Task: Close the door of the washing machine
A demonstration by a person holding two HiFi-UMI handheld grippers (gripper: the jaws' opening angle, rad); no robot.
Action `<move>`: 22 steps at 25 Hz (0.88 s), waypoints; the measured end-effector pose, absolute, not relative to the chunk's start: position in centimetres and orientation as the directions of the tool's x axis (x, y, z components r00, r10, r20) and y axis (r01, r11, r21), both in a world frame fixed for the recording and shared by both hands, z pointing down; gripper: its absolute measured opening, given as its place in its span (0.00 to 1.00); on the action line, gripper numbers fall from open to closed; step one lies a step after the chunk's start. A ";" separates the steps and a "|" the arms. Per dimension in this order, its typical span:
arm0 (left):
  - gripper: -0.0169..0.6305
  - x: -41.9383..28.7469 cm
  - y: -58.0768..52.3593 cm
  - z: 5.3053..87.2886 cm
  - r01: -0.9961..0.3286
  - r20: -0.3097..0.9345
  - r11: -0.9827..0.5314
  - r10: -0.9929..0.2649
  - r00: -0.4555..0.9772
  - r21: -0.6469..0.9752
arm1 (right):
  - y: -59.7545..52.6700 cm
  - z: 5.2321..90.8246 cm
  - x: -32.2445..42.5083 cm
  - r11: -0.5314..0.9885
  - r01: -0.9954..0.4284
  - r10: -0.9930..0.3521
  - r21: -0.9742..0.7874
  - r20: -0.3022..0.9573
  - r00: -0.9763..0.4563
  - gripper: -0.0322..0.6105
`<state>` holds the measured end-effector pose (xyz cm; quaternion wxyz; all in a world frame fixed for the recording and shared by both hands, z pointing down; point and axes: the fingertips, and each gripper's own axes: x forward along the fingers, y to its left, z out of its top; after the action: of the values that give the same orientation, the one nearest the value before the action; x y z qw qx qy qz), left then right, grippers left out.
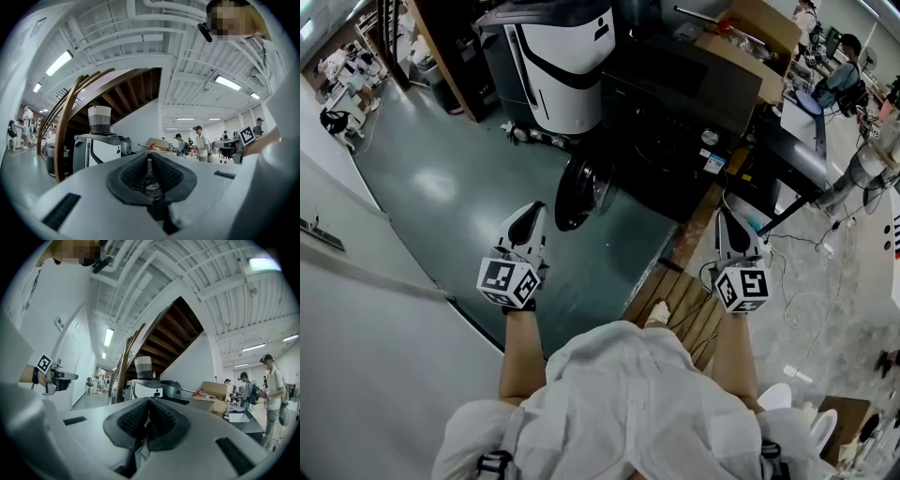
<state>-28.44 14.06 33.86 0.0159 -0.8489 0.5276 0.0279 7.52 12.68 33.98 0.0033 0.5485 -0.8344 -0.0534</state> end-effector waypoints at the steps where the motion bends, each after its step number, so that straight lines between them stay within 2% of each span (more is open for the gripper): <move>1: 0.08 -28.4 14.1 33.9 -0.896 -0.063 -0.443 -0.895 0.442 0.003 | 12.7 34.1 7.5 0.391 -0.916 -0.917 0.096 -0.051 -0.396 0.09; 22: 0.08 -27.6 12.8 35.6 -0.897 -0.039 -0.441 -0.897 0.440 0.027 | 10.8 35.2 8.0 0.385 -0.917 -0.920 0.101 -0.031 -0.390 0.09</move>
<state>-27.57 12.77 35.59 -0.0010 -0.8484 0.5288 0.0235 8.05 10.80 35.16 0.0151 0.5521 -0.8321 -0.0507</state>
